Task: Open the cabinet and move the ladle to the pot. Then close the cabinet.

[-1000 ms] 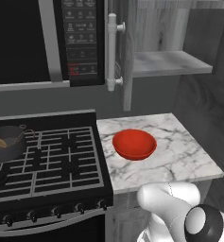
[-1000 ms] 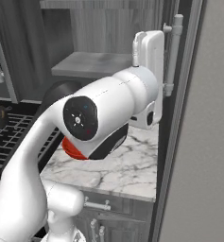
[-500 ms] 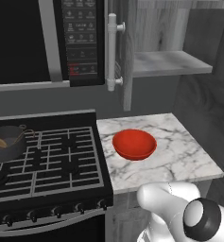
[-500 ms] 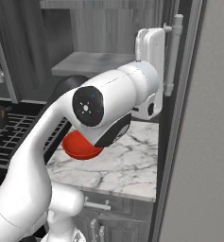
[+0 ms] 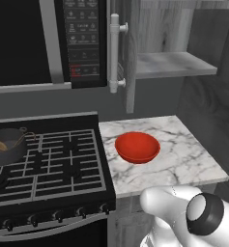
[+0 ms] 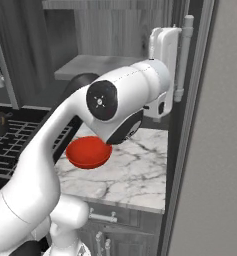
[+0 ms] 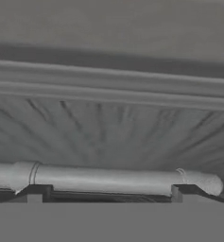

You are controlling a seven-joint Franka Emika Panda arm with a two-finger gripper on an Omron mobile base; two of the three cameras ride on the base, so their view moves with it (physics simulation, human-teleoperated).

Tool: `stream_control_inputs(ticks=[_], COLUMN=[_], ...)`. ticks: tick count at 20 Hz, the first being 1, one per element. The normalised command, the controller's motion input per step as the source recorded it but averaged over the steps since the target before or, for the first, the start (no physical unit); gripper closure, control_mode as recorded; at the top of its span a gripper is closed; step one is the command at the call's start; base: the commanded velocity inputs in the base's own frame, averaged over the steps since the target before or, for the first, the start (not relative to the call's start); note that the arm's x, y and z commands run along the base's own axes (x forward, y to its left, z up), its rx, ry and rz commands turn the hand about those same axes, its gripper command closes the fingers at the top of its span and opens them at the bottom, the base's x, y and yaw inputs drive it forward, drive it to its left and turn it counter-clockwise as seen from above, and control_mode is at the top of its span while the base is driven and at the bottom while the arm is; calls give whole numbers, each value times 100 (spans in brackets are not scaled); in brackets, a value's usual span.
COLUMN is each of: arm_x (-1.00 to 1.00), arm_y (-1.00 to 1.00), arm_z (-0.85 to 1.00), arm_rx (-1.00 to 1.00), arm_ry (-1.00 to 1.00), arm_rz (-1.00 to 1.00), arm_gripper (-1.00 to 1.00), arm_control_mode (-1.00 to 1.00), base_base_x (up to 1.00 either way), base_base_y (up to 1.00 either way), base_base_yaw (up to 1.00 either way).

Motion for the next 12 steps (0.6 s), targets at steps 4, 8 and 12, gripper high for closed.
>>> stream_control_inputs(ticks=[4,8,12], arm_x=[41,36,27], arm_y=[8,2,29], arm_z=[-3,-1,-10], arm_rx=[9,7,7], arm_ry=[0,0,0], arm_rz=[0,0,0], arm_gripper=[-100,-100,-100], arm_control_mode=[-100,-100,-100], base_base_x=[0,0,0], base_base_y=[0,0,0], base_base_yaw=[0,0,0])
